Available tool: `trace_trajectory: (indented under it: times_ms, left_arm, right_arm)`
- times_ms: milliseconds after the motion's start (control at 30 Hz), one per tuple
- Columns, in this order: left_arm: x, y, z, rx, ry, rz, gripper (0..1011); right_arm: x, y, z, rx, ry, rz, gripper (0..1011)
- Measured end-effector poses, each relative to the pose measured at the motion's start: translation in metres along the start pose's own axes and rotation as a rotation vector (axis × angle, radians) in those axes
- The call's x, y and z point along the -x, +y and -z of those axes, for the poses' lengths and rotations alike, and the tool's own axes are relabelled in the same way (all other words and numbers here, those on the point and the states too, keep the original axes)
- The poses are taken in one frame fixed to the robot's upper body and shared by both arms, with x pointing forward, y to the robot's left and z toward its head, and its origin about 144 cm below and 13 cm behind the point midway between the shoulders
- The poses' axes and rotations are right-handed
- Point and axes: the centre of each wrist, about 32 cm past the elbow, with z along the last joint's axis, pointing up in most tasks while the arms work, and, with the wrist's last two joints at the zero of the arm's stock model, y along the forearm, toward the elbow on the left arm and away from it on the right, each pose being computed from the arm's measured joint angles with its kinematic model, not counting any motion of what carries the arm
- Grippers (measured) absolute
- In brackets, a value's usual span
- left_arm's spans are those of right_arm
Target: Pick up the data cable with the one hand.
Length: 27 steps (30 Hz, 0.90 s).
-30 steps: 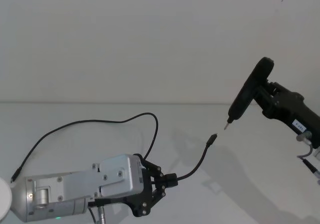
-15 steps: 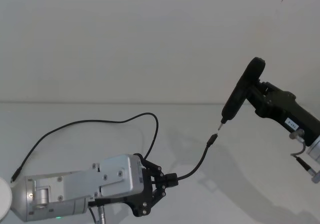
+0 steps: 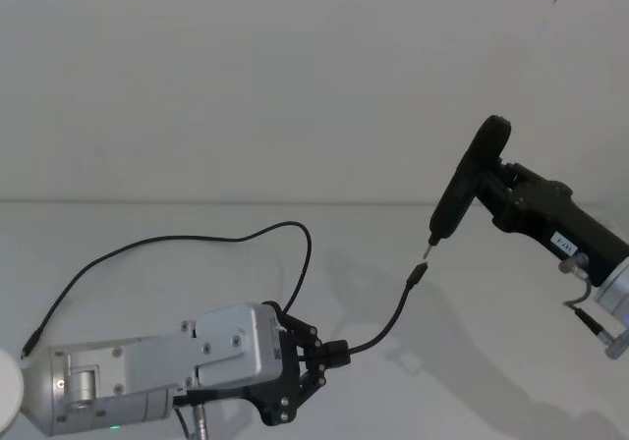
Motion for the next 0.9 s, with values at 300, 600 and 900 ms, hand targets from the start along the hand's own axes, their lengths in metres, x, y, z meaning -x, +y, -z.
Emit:
trace_trajectory:
  times_ms: [300, 600, 900]
  left_arm:
    - [0.0, 0.0, 0.0, 0.0, 0.0, 0.0, 40]
    - [0.0, 0.0, 0.0, 0.0, 0.0, 0.0, 40]
    - [0.0, 0.0, 0.0, 0.0, 0.0, 0.0, 40]
  right_arm:
    - [0.0004, 0.0015, 0.0008, 0.013, -0.002, 0.007, 283]
    - [0.0006, 0.0021, 0.0012, 0.022, -0.004, 0.011, 283]
    - [0.0005, 0.0019, 0.0005, 0.027, -0.006, 0.014, 283]
